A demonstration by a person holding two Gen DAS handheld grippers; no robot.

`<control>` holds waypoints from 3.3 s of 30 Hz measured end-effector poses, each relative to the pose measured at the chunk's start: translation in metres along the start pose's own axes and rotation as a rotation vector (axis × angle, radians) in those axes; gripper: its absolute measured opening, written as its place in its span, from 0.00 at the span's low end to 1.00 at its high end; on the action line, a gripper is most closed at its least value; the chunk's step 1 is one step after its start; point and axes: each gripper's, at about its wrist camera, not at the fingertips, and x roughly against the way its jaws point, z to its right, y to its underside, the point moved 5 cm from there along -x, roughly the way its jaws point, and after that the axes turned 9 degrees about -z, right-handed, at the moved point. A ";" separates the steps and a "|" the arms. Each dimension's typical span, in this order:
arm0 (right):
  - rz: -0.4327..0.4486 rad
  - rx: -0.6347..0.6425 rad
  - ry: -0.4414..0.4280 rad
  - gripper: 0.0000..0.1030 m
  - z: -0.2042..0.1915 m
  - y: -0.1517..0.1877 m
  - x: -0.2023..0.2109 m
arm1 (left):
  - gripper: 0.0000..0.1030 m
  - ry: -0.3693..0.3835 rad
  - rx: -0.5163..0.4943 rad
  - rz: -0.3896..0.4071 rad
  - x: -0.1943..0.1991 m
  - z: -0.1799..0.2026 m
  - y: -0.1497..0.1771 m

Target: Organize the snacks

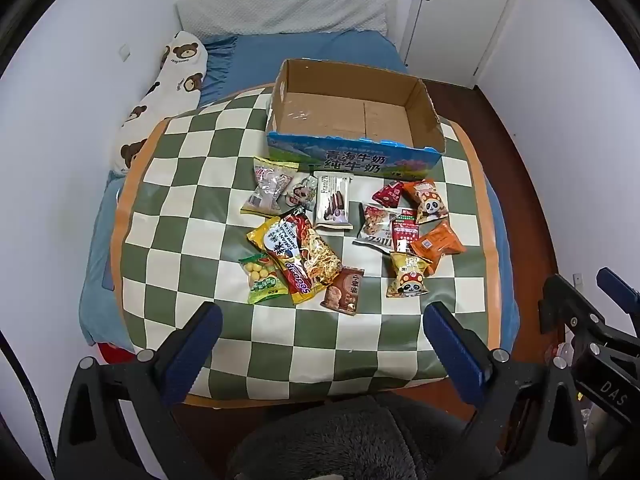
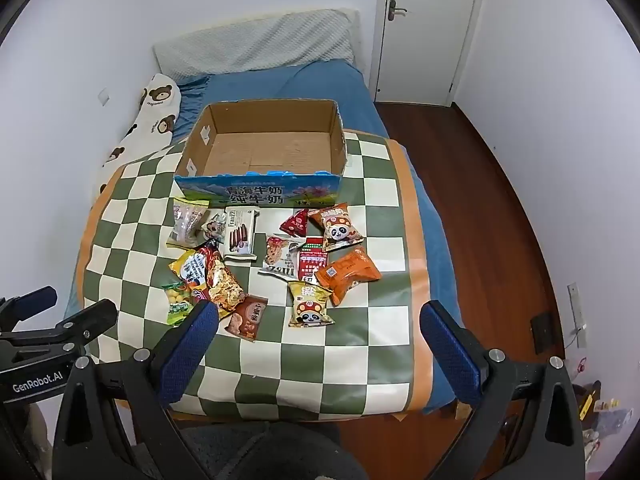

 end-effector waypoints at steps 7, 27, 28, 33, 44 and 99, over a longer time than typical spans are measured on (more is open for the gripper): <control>0.009 0.003 -0.017 0.99 -0.001 0.000 0.002 | 1.00 -0.012 0.000 0.005 0.000 0.000 0.000; 0.009 -0.018 -0.025 0.99 -0.001 0.005 0.007 | 1.00 -0.009 0.002 0.006 0.006 -0.002 0.000; 0.009 -0.020 -0.024 0.99 -0.001 0.006 0.007 | 1.00 -0.010 0.002 0.007 0.006 -0.003 0.000; 0.009 -0.029 -0.030 0.99 0.002 0.007 0.007 | 1.00 -0.011 -0.002 0.010 0.008 -0.005 0.002; 0.010 -0.032 -0.034 0.99 0.002 0.009 0.007 | 1.00 -0.015 -0.012 0.023 0.011 -0.006 0.013; 0.024 -0.038 -0.047 0.99 0.000 -0.002 0.010 | 1.00 -0.007 -0.010 0.030 0.017 0.003 0.002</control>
